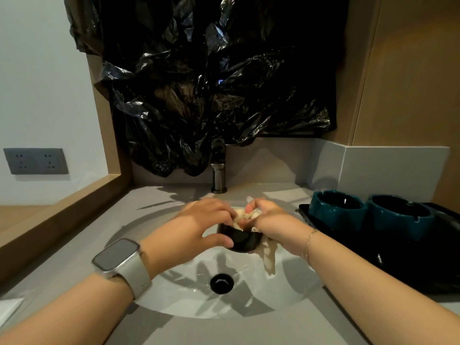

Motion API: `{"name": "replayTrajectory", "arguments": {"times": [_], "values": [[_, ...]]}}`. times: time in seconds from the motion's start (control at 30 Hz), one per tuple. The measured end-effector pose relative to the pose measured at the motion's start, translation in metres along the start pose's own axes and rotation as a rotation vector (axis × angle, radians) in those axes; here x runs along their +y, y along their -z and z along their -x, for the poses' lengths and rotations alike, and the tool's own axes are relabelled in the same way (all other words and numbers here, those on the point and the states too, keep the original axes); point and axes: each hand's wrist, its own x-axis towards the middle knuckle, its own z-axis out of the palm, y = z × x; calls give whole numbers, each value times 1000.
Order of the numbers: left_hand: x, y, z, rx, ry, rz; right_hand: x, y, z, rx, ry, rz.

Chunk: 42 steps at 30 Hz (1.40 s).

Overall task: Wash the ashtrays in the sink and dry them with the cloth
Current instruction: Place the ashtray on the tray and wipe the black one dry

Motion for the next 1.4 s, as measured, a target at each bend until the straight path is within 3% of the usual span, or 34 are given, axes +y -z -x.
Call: {"name": "replayTrajectory", "arguments": {"times": [0.1, 0.23, 0.33, 0.4, 0.5, 0.63, 0.83, 1.17, 1.23, 1.3, 1.4], "values": [[1, -4, -2, -14, 84, 82, 9, 0, -6, -33, -19, -199], [10, -6, -1, 96, 197, 375, 11, 1, -13, -63, -27, -848], [22, -3, -1, 162, 350, 645, 10, 6, -17, 112, -4, -1049], [25, -2, -2, 220, 449, 809, 8, 8, -13, 177, 39, -993], [21, -6, -3, 268, 608, 1076, 7, 4, -3, 88, 150, -839], [19, -6, -1, 210, 695, 1324, 0, -11, 13, 100, 347, -400], [21, -7, 1, 177, 688, 1275, -1, -22, 23, 82, 692, 15], [32, -7, -2, 159, 638, 1159, 5, -8, 12, 159, 406, -225], [32, -5, -1, 154, 659, 1208, 5, -12, 14, 126, 476, -144], [34, -6, 0, 153, 683, 1237, 4, -12, 17, 116, 602, 97], [37, -8, -5, 217, 734, 1395, 3, -5, 15, 215, 702, 296]]}}
